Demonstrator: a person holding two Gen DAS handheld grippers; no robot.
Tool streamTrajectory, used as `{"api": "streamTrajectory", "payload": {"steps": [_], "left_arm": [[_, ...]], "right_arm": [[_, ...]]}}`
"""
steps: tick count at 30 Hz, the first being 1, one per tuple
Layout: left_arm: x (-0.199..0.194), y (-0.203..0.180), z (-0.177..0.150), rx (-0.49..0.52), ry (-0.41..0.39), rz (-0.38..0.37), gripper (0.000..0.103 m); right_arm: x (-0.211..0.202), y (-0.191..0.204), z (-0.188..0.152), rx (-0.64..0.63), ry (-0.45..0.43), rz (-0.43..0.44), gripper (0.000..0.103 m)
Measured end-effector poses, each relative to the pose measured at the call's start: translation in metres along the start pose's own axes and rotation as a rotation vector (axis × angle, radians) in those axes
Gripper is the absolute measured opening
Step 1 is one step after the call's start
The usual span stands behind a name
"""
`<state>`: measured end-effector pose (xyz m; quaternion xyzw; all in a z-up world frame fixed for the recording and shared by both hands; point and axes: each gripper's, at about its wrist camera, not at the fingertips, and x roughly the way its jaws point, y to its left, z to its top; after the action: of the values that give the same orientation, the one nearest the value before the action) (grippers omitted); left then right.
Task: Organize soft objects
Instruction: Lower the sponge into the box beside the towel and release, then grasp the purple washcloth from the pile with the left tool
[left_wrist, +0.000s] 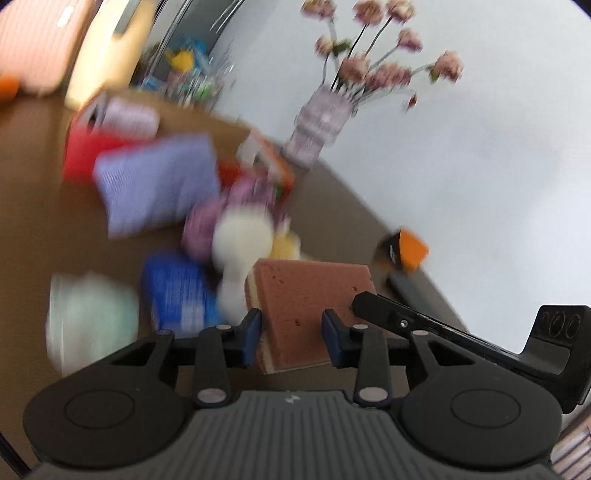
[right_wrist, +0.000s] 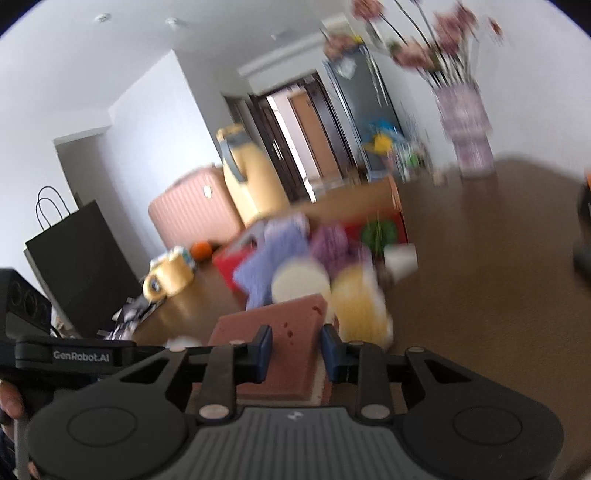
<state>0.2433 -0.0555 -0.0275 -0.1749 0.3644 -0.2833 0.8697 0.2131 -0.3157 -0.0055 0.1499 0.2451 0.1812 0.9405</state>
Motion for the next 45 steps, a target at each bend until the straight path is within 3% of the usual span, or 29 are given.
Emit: {"api": "streamTrajectory", "payload": {"steps": [3, 7, 10, 13, 18, 23, 27, 30, 33, 39, 41, 42, 45], "left_arm": [[0.003, -0.007, 0.054, 0.051, -0.055, -0.004, 0.036], [0.029, -0.005, 0.138, 0.086, -0.099, 0.028, 0.036], [0.074, 0.009, 0.203, 0.099, -0.078, 0.063, 0.036], [0.132, 0.038, 0.257, 0.033, -0.013, 0.083, 0.036], [0.22, 0.078, 0.291, 0.007, 0.084, 0.135, 0.036], [0.289, 0.105, 0.301, -0.004, 0.161, 0.179, 0.034], [0.305, 0.114, 0.307, 0.0, 0.174, 0.186, 0.036], [0.294, 0.11, 0.309, 0.018, 0.153, 0.202, 0.04], [0.272, 0.101, 0.313, 0.043, 0.121, 0.212, 0.043], [0.186, 0.066, 0.312, 0.151, 0.026, 0.337, 0.049], [0.152, 0.053, 0.308, 0.193, -0.006, 0.392, 0.058], [0.131, 0.047, 0.304, 0.206, -0.03, 0.417, 0.068], [0.074, 0.03, 0.292, 0.23, -0.105, 0.477, 0.075]], "right_arm": [[0.026, -0.001, 0.054, -0.043, -0.054, 0.018, 0.028], [0.093, -0.015, 0.13, -0.054, -0.069, 0.014, 0.028], [0.159, -0.04, 0.175, -0.007, -0.012, -0.003, 0.028], [0.232, -0.076, 0.209, 0.06, 0.08, -0.023, 0.027], [0.324, -0.113, 0.221, 0.04, 0.199, -0.136, 0.027], [0.366, -0.121, 0.216, -0.058, 0.264, -0.255, 0.028], [0.371, -0.113, 0.216, -0.123, 0.27, -0.315, 0.029], [0.36, -0.104, 0.221, -0.146, 0.25, -0.318, 0.038], [0.334, -0.091, 0.233, -0.167, 0.222, -0.298, 0.039], [0.252, -0.059, 0.257, -0.203, 0.167, -0.271, 0.046], [0.224, -0.05, 0.263, -0.219, 0.147, -0.271, 0.051], [0.206, -0.043, 0.263, -0.233, 0.132, -0.274, 0.056], [0.161, -0.027, 0.258, -0.263, 0.093, -0.261, 0.064]]}}
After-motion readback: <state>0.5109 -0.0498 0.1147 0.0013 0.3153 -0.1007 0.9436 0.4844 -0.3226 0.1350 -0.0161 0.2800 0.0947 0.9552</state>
